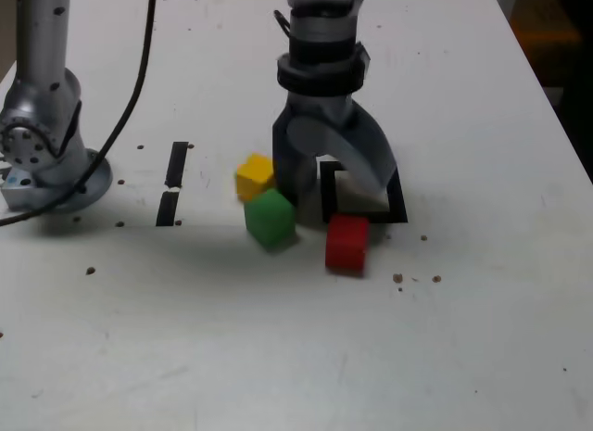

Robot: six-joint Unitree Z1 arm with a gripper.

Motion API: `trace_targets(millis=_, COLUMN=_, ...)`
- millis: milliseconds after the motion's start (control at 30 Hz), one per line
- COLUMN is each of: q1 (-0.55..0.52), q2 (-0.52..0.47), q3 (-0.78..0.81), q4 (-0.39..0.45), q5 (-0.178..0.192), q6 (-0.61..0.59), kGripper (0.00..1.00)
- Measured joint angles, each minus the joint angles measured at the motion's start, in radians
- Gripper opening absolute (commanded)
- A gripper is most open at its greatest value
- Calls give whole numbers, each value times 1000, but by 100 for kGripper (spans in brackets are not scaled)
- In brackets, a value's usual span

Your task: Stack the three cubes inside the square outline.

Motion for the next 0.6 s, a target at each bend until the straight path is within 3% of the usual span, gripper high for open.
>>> trace_targets(millis=233, q1=16, q2=-69, q3=39, q4=45, q5=24, q6=0, kGripper=93)
trace_targets(millis=333, q1=-21, q2=-123, q3=-21, q4=43, q5=35, q6=8, kGripper=93)
trace_targets(millis=433, q1=-58, q2=-180, q3=-105, q4=59, q5=36, q6=10, kGripper=93)
trace_targets(millis=600, q1=-99, q2=-185, q3=-114, q4=85, q5=26, q6=10, kGripper=93)
